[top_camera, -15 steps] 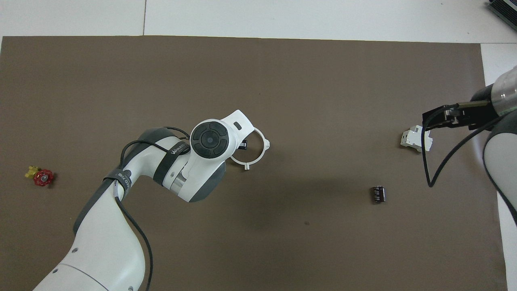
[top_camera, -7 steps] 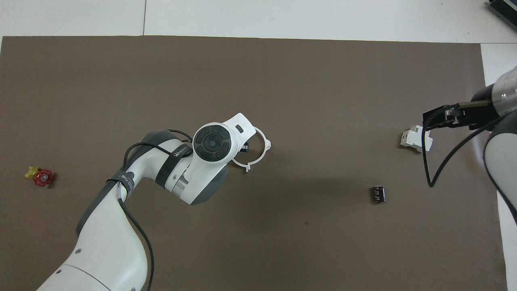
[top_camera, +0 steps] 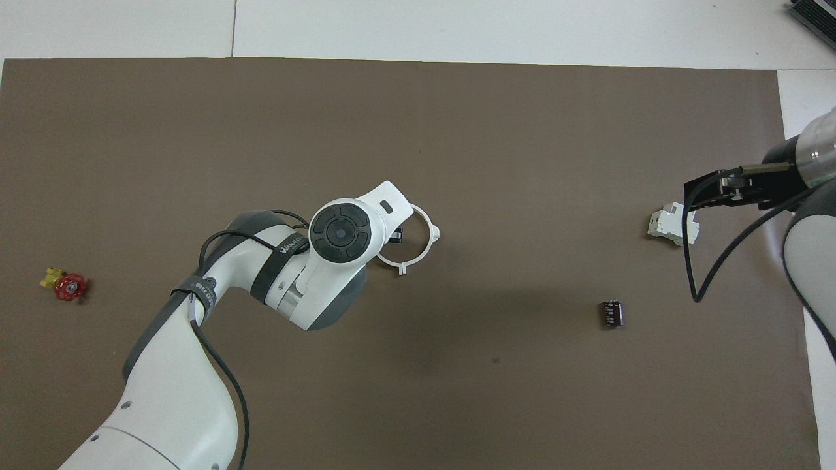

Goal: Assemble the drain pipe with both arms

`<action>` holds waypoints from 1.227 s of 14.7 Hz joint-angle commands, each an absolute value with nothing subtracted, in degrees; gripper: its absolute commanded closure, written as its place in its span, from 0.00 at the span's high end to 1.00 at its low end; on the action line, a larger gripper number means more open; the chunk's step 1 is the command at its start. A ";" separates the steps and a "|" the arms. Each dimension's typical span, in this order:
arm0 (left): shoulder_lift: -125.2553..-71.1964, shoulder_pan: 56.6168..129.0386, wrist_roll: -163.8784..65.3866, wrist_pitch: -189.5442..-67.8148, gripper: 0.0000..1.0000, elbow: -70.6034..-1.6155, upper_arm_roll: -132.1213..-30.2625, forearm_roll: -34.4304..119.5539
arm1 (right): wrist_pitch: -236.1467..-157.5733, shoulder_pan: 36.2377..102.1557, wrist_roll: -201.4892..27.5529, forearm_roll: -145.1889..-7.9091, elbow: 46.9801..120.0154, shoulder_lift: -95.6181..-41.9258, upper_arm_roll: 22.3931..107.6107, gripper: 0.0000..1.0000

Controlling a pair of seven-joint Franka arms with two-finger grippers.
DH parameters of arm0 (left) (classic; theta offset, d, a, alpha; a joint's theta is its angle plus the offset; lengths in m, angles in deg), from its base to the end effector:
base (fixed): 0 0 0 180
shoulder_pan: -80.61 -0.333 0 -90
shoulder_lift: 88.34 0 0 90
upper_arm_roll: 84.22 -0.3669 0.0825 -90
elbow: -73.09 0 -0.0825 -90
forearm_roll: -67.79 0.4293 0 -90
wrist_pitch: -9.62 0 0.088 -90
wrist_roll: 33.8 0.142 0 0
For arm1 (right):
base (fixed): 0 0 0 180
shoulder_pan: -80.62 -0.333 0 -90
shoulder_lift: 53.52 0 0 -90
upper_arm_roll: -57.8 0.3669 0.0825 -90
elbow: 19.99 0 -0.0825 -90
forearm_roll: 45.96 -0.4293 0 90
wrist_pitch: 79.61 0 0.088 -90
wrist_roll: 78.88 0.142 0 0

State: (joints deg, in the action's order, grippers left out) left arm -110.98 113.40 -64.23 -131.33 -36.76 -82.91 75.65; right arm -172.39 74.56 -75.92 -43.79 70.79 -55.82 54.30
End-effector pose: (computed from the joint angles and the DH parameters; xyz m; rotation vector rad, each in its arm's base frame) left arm 0.5798 -0.3881 0.2834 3.1133 -0.2525 0.2671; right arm 0.6171 0.0231 0.6133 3.1011 -0.0078 -0.0050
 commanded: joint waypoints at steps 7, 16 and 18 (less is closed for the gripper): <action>-109.79 113.57 -64.92 -135.85 1.00 -38.97 -83.60 77.37 | -173.04 75.26 -76.33 -43.94 71.59 -54.84 54.73 1.00; -99.77 108.57 -58.24 -121.43 1.00 -38.71 -83.78 77.19 | -173.39 75.09 -76.33 -43.85 71.59 -54.84 54.73 1.00; -96.71 105.41 -57.19 -120.03 1.00 -38.97 -83.69 77.19 | -173.57 75.08 -76.25 -43.85 71.59 -54.92 54.73 1.00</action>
